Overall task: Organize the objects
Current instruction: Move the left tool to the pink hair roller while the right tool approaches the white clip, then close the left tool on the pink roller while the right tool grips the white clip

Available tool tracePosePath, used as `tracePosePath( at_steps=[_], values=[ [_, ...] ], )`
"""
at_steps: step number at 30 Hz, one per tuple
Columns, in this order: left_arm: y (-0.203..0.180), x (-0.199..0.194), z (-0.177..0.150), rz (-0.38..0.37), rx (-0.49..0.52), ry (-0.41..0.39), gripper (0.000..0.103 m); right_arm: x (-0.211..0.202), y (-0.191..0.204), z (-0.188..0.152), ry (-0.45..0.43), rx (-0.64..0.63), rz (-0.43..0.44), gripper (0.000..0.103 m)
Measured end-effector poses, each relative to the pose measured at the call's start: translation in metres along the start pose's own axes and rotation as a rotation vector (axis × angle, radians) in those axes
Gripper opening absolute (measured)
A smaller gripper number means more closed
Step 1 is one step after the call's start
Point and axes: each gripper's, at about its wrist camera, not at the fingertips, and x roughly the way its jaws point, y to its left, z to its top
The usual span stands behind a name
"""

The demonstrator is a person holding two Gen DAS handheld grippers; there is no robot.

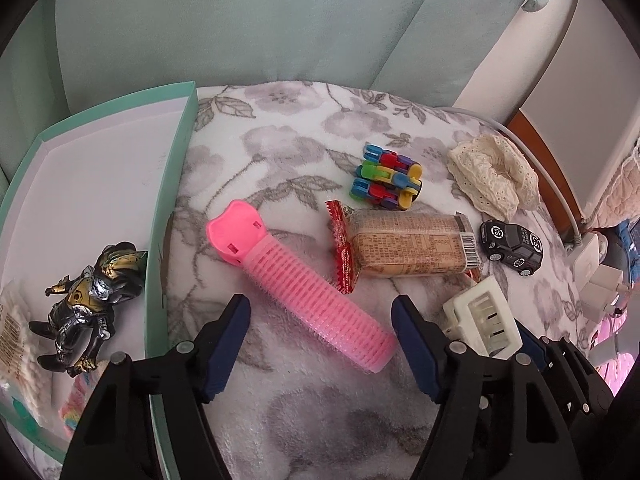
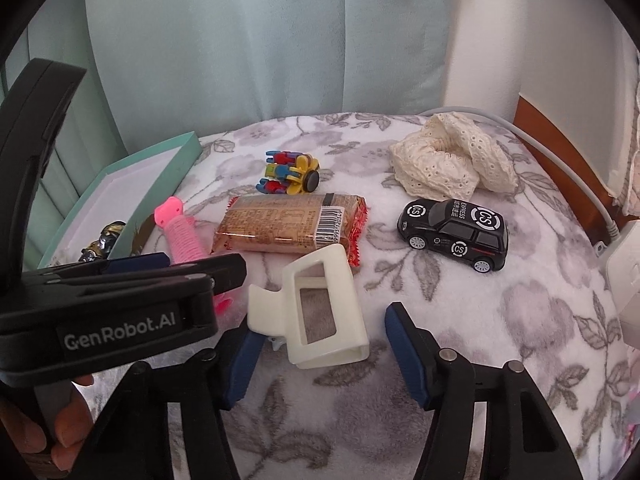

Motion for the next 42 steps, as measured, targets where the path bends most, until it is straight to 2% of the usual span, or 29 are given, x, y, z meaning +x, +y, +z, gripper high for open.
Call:
tracePosePath(
  at_steps=[3,8,13,19,31,42],
  values=[
    [0.004,-0.003,-0.001,-0.012,-0.013,-0.001,0.068,-0.001,-0.003,-0.002,-0.002,0.011,-0.001,0.051],
    [0.006,-0.009,-0.005,-0.024,-0.021,-0.006,0.061,-0.007,-0.005,-0.003,-0.013,0.028,-0.008,0.049],
    [0.007,-0.013,-0.009,-0.059,-0.035,0.000,0.046,-0.013,-0.007,-0.004,-0.011,0.037,-0.010,0.049],
    [0.006,-0.017,-0.015,-0.102,-0.052,-0.004,0.034,-0.022,-0.007,-0.006,-0.013,0.045,-0.012,0.049],
    [0.006,-0.030,-0.026,-0.137,-0.066,-0.022,0.025,-0.037,-0.004,-0.006,-0.030,0.043,-0.015,0.048],
    [0.004,-0.055,-0.034,-0.165,-0.047,-0.074,0.024,-0.059,0.001,-0.005,-0.070,0.040,-0.013,0.048]
  ],
)
